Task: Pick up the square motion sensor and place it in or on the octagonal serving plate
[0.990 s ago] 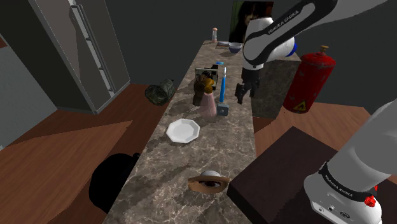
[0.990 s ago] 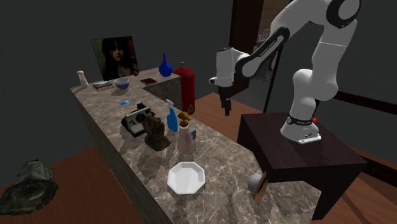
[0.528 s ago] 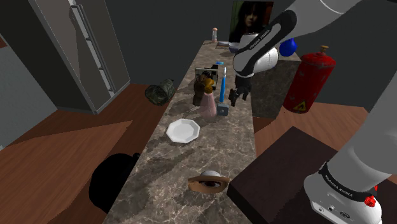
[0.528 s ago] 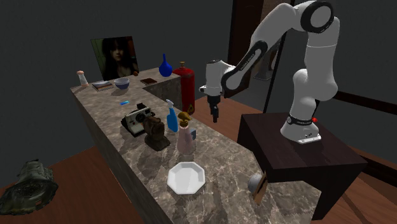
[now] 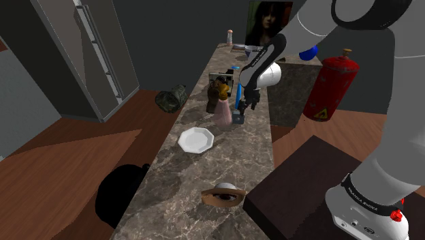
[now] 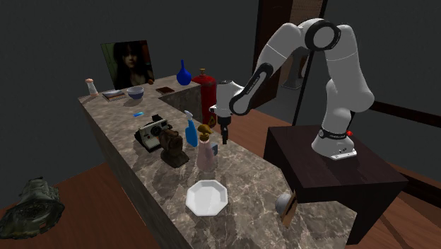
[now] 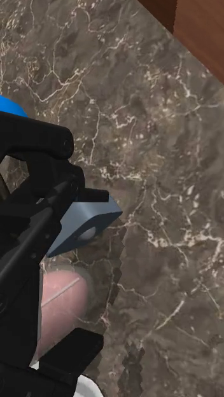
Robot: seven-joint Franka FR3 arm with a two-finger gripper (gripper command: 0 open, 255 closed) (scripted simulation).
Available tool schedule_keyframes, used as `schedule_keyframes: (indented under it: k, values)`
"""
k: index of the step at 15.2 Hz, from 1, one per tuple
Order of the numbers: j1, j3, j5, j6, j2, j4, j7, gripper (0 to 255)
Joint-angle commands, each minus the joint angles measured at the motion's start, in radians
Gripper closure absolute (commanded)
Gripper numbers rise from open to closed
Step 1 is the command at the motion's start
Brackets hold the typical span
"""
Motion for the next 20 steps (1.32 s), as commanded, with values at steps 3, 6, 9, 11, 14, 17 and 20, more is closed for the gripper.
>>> schedule_keyframes:
  k: [3, 6, 9, 11, 14, 17, 20]
  values:
    - [-0.021, 0.009, 0.011, 0.028, 0.152, 0.15, -0.02, 0]
    - [-0.032, 0.015, 0.015, 0.04, 0.232, 0.229, -0.028, 0]
    - [-0.034, 0.018, 0.018, 0.061, 0.27, 0.246, -0.03, 0]
    - [-0.035, 0.02, 0.019, 0.075, 0.295, 0.258, -0.031, 0]
    - [-0.036, 0.022, 0.02, 0.085, 0.316, 0.268, -0.032, 0]
    - [-0.036, 0.022, 0.021, 0.085, 0.316, 0.268, -0.032, 0]
    - [-0.036, 0.022, 0.021, 0.085, 0.316, 0.268, -0.032, 0]
